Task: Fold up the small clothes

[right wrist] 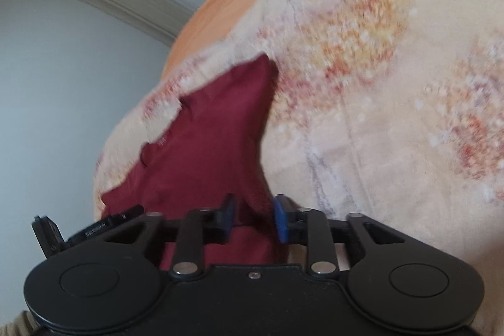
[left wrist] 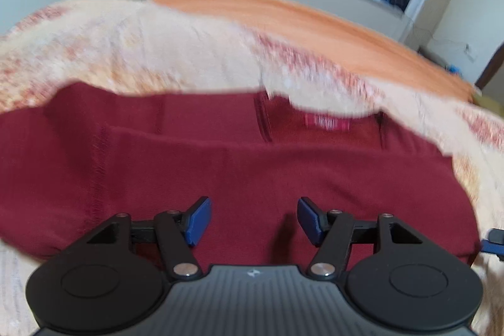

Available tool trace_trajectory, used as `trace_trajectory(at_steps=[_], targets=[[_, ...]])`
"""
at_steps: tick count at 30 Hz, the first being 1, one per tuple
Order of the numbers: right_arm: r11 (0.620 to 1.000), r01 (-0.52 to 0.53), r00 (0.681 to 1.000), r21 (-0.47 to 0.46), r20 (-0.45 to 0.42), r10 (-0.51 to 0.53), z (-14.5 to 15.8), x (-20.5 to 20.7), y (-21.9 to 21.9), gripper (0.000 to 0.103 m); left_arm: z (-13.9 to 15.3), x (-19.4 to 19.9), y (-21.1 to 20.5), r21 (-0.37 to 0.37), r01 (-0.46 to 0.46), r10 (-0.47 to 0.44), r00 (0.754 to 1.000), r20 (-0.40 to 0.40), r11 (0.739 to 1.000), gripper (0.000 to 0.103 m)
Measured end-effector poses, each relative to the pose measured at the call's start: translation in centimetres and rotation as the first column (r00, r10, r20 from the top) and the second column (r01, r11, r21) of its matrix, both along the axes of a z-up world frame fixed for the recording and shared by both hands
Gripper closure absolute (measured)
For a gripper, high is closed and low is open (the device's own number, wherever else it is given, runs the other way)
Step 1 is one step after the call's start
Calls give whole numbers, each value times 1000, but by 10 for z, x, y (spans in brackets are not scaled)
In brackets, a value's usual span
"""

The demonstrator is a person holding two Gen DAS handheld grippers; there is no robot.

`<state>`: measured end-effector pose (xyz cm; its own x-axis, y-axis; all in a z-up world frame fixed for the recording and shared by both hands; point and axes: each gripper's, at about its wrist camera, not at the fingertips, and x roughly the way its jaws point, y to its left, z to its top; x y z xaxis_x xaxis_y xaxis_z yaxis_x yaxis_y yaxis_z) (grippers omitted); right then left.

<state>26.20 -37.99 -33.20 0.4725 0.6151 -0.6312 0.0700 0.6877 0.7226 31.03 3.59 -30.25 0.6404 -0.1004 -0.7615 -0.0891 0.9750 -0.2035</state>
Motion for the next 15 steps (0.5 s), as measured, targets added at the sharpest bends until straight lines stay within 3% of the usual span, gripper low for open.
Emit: trace_trajectory(at_steps=[2,4,6,7,9,10,11,15], targets=[[1000,4,999,-4,50,-4,17,-12,-3,45,6,-6,11,11,-24,23,999,36,1000,28],[1000,-12,997,-14,72,13,32,-26,-2,40,3,-6,27,49,-70,69,998,9,996,25],[999,-30,996,-29,85,33,43,-39,2,32,-5,-7,49,56,-129,132,991,-38,990,29],[998,-40,995,-38,86,44,49,-46,5,30,-7,-10,60,16,-141,141,989,-44,990,39],[998,-56,995,-42,83,59,59,-59,14,29,-3,-19,76,-56,-153,151,988,-31,987,43],[997,-60,995,-38,78,63,63,-66,19,26,1,-26,81,-65,-164,163,986,-16,984,37],[998,-62,995,-30,71,64,66,-72,24,24,4,-33,85,-53,-188,188,982,-2,981,22],[998,-69,997,-4,46,69,79,-91,48,22,17,-74,118,-124,-267,275,960,57,956,20]])
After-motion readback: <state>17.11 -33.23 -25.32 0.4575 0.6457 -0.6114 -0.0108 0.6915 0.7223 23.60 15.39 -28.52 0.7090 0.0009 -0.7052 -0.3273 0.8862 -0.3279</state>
